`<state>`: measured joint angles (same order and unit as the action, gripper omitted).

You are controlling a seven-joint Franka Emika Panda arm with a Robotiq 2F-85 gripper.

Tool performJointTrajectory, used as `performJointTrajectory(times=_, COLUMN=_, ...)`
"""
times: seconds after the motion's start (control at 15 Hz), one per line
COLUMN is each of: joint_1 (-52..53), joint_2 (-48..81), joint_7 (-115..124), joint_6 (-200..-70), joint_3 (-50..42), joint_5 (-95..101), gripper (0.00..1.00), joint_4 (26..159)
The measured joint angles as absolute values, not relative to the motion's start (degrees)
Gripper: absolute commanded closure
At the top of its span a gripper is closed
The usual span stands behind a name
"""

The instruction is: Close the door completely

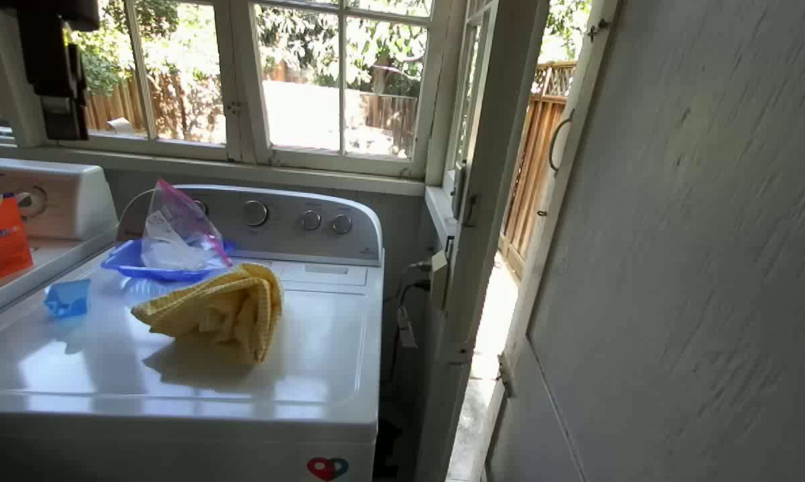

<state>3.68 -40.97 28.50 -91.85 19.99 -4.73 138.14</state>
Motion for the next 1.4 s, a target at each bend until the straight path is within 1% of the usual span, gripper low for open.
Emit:
performJointTrajectory(times=0.67, joint_1=3.08, joint_2=-40.81, joint_7=29.35, joint_6=-93.19, joint_3=19.73, joint_5=-4.23, gripper=0.00, joint_4=138.19)
performJointTrajectory(times=1.0, joint_1=-3.73, joint_2=-38.51, joint_7=33.91, joint_6=-106.25, joint_3=17.57, joint_5=2.81, gripper=0.00, joint_4=138.35)
performJointTrajectory(times=1.4, joint_1=-11.52, joint_2=-32.12, joint_7=37.26, joint_6=-128.84, joint_3=13.96, joint_5=12.54, gripper=0.00, joint_4=136.61)
